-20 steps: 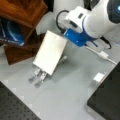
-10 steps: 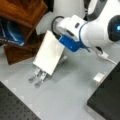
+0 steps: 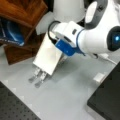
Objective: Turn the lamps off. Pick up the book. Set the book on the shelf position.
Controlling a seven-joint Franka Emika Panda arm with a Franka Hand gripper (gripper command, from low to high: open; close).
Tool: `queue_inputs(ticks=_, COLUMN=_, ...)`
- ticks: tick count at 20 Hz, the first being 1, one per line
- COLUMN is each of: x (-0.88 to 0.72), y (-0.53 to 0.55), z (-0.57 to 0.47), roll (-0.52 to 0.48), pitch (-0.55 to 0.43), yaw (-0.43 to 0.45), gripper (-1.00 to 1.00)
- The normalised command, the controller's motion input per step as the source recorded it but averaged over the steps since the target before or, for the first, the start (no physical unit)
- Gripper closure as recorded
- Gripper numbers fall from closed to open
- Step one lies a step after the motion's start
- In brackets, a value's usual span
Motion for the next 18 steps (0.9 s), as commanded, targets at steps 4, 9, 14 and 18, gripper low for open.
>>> queue_inputs(ticks=4, x=0.42, y=0.14, z=-0.19, roll=-0.462, pitch=0.105, yaw=-0.191, gripper=-1.0)
queue_inputs(ticks=9, x=0.31, y=0.19, z=-0.16, roll=-0.442, pitch=0.1, yaw=-0.196, gripper=-1.0)
queue_inputs(ticks=14, x=0.22, y=0.22, z=-0.05, roll=-0.402, pitch=0.092, yaw=-0.184, gripper=-1.0)
queue_inputs(ticks=18, x=0.18, y=0.12, z=-0.07, roll=-0.45, pitch=0.073, yaw=-0.103, gripper=-1.0)
